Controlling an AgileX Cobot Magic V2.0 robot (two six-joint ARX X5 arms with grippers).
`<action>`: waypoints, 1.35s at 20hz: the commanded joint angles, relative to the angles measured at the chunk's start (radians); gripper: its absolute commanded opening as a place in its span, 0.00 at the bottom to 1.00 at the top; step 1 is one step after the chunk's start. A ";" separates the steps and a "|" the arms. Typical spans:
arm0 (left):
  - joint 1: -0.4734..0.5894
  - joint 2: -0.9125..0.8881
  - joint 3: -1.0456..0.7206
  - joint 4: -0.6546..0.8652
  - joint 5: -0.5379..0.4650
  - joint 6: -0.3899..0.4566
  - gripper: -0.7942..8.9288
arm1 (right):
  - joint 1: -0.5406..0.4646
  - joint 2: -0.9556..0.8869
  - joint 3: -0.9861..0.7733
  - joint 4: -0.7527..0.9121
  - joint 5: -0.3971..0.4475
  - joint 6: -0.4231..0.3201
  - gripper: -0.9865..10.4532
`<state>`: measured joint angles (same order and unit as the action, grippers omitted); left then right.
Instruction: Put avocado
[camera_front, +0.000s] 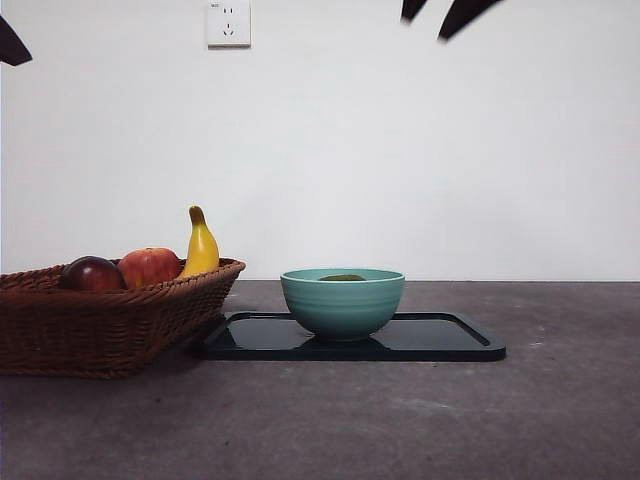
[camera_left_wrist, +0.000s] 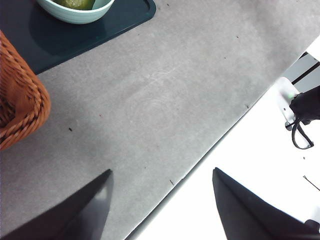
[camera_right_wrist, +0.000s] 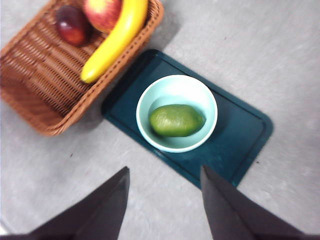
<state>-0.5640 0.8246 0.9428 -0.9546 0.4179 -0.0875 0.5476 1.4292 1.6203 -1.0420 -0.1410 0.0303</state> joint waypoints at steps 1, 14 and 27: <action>-0.006 0.005 0.008 0.005 0.002 0.018 0.40 | 0.040 -0.079 -0.054 -0.008 0.018 0.007 0.28; -0.006 0.005 0.008 0.005 0.002 0.019 0.40 | 0.255 -0.656 -0.673 0.062 -0.025 0.146 0.28; -0.006 0.005 0.008 0.005 0.002 0.020 0.09 | 0.257 -0.673 -0.684 0.069 -0.045 0.146 0.09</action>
<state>-0.5640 0.8246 0.9428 -0.9546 0.4179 -0.0856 0.7940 0.7486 0.9302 -0.9813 -0.1837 0.1658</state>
